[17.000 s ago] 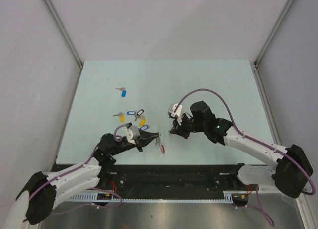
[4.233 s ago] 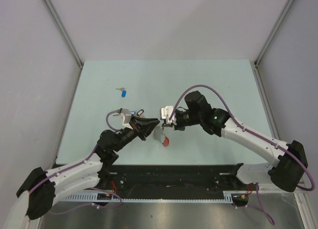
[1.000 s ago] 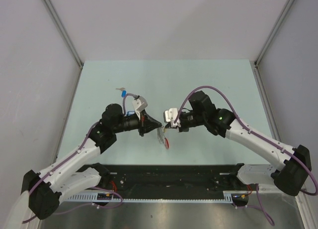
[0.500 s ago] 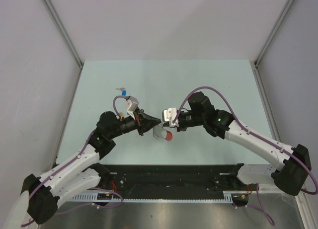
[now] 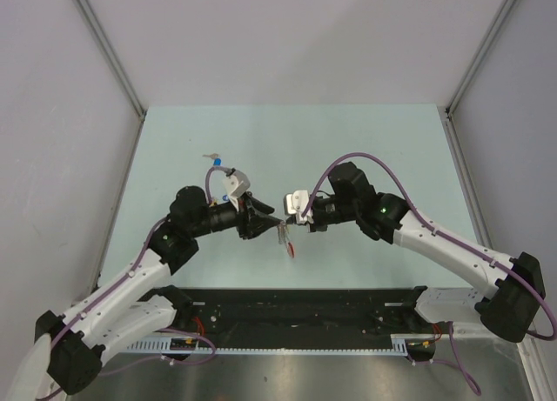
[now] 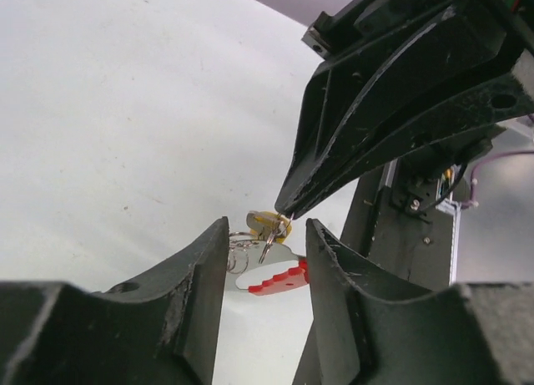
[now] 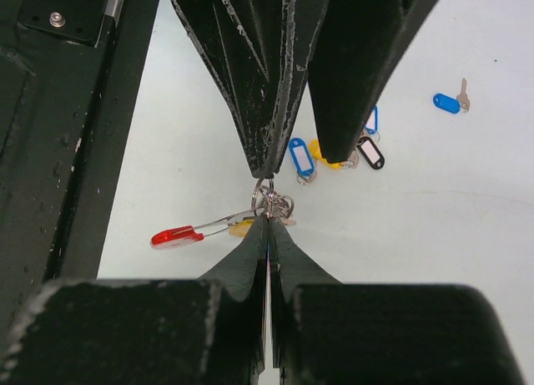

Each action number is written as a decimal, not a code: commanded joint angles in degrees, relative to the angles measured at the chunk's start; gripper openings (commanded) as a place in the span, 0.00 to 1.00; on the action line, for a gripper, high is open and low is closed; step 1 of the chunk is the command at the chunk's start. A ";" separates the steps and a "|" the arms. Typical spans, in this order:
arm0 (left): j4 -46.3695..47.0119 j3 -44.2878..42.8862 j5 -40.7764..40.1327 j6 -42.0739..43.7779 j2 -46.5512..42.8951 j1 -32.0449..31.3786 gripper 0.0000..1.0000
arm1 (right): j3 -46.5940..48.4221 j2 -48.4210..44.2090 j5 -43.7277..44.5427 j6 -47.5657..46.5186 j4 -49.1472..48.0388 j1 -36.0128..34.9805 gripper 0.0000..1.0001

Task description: Put the keys on the keyring

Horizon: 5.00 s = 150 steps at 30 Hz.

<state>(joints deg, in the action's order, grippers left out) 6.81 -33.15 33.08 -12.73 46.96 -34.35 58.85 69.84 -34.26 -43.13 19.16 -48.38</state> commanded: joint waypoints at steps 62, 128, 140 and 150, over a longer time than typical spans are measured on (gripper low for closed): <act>6.19 -4.12 5.94 6.15 2.00 -0.46 0.00 | 0.48 -3.13 1.65 0.51 0.79 -0.40 0.00; -29.75 -6.23 -43.71 2.89 -22.61 13.17 1.00 | -7.25 21.39 23.98 40.41 -15.29 14.37 0.21; -27.03 -4.03 -49.25 3.33 -31.30 13.52 1.00 | -9.98 5.67 21.52 49.28 -14.15 21.65 0.80; -25.09 -2.37 -52.94 2.98 -37.99 13.78 1.00 | -11.13 -19.53 39.60 51.57 -7.83 27.99 0.96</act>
<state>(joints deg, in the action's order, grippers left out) -20.93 -36.40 -16.82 -8.99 10.59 -21.21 47.62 58.74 -4.64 7.40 8.82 -20.91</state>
